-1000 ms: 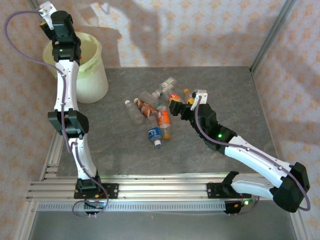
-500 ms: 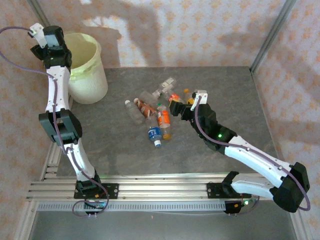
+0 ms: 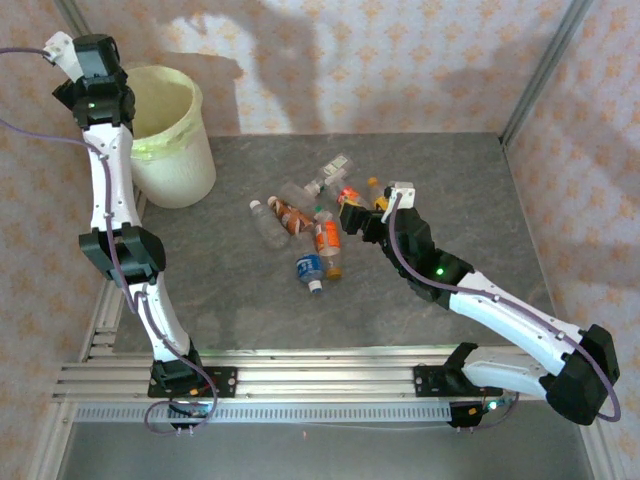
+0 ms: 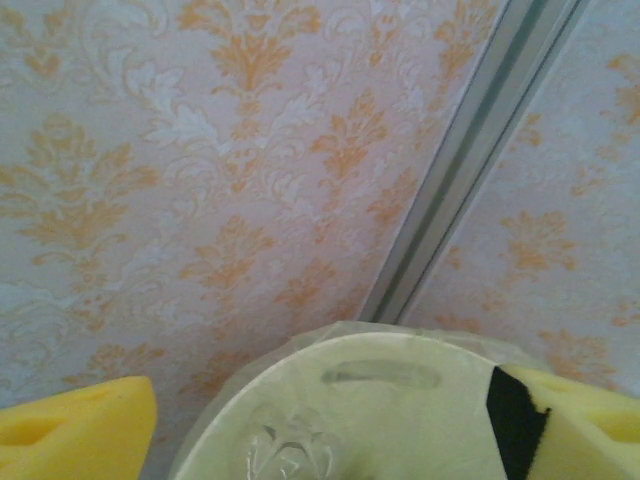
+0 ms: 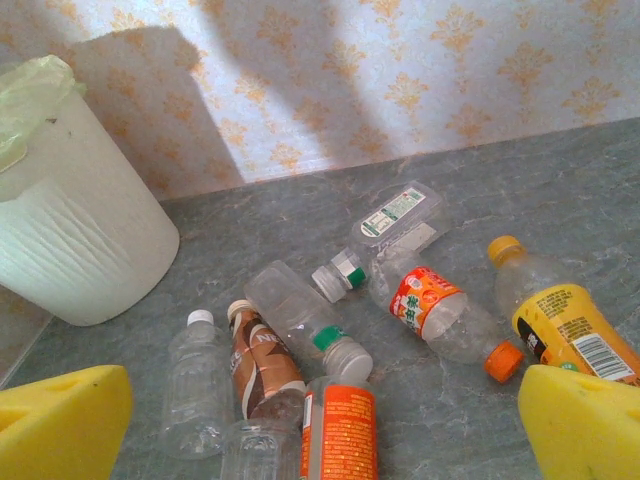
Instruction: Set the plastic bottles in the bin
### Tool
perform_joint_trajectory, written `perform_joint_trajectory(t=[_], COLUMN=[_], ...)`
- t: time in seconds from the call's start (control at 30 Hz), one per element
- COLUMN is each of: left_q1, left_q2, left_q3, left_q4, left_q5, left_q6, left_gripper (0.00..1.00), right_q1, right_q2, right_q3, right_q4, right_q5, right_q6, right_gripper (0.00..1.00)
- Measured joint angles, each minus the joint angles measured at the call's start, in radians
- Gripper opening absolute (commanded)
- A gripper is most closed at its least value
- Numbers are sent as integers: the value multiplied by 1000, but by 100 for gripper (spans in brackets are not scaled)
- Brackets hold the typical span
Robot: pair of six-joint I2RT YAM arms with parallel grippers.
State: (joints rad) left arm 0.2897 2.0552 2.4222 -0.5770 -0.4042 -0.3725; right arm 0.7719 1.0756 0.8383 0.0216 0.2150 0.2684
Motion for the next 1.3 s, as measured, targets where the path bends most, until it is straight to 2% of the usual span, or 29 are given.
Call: perform_joint_trajectory(t=[0.1,0.3,0.47,0.67,0.87,1.0,1.1,1.3], left_q1=[-2,-36,-113,-224,-317,-338,-343,-351], left_q2=[-3,-80,-300,-518,-714,-835,-919,-1099], left_q3=[0,-66,-288,-515,-854,-1065,-1161,-1352], left_q4=[-35,-89,-53,80,245,314,311,347], left_q5=[46,190,312,471,656,782,856,944], left_q6=[-42,-103,-118,-159,-220,-219,-190,-195], left_gripper=[100,100,100,100,100,100,100,100], right_q1=[0,0,0,0,-5,-16,-23,-47], right_q2=[-4,-10,15,23,18,-10,-30,-4], right_q3=[0,-2,2,2,2,-1,-16,-68], right_q4=[-7,-15,-66,-108,-154,-180,-179,-192], right_q5=[8,40,75,117,123,126,121,64], right_q6=[0,0,38,111,133,145,146,142], right_gripper=[99,99,99,99,99,99,99,99])
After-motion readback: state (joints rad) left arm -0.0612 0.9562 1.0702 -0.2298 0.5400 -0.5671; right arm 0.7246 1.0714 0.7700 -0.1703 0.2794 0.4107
